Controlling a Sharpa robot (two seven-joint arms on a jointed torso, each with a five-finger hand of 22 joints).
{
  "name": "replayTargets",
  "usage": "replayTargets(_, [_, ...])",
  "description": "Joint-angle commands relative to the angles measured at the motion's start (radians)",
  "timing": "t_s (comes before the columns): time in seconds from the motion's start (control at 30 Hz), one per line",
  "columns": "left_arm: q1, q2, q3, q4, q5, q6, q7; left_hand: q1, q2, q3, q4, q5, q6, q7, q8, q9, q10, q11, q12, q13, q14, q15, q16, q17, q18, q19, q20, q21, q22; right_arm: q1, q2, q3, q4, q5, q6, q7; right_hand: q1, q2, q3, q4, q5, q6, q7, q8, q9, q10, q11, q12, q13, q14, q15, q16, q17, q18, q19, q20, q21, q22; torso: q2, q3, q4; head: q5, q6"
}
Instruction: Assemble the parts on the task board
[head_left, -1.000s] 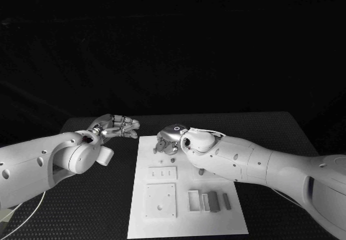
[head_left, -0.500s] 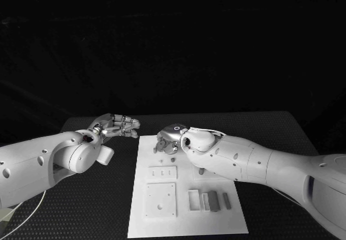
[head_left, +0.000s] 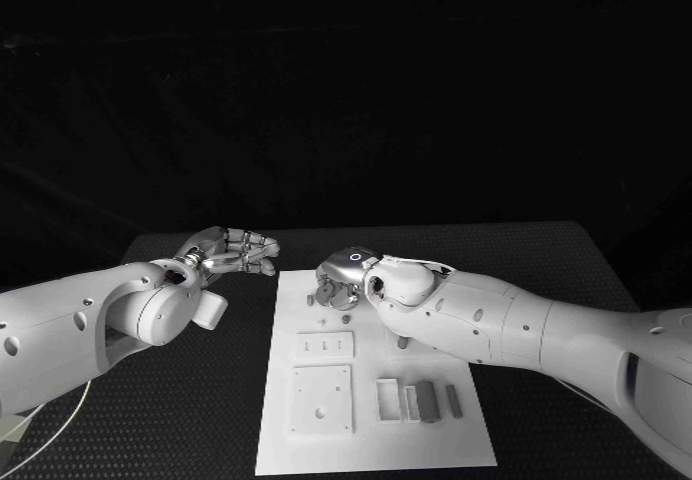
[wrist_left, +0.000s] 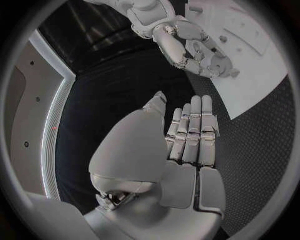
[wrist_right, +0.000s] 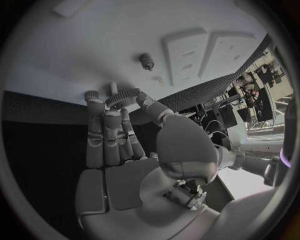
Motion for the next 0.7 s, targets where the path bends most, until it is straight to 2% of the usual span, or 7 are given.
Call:
replayTargets(0.03, [0.001,0.000,0.001,0.004,-0.001,0.005,0.005,-0.009,0.001,0.005,-0.001,-0.003,-0.005,0.016,-0.006,-0.001,0.000,0.007,-0.003,-0.002,0.006,-0.002,-0.005,0.001,0.020,0.004,-0.001,-0.005,0.001,-0.008,-0.014,-0.006,0.000,-0.031,0.013,-0.021,0.009,0.006,0.000,-0.004,-0.002,0.019,0.003,0.010,-0.001,0.026,0.002,0.008,0.006,0.013,0.000,0.010,0.001,0.082,0.015,-0.003,0.004,0.019,0.000,0.0000,0.0001,-0.001,0.001])
replayTargets(0.7, [0.001,-0.006,0.001,0.006,-0.001,0.004,0.005,-0.009,-0.001,0.007,-0.001,-0.003,-0.007,0.017,-0.008,-0.001,0.000,0.007,-0.004,-0.002,0.007,-0.002,-0.007,0.003,0.020,0.004,-0.001,-0.006,0.001,-0.005,-0.056,-0.006,0.050,-0.040,-0.003,-0.034,0.011,-0.011,-0.001,-0.003,-0.002,0.034,0.007,0.013,-0.006,0.047,0.005,0.006,0.004,0.011,0.002,0.017,-0.001,0.082,0.019,-0.006,0.007,0.019,0.000,-0.0002,0.0004,-0.004,0.001])
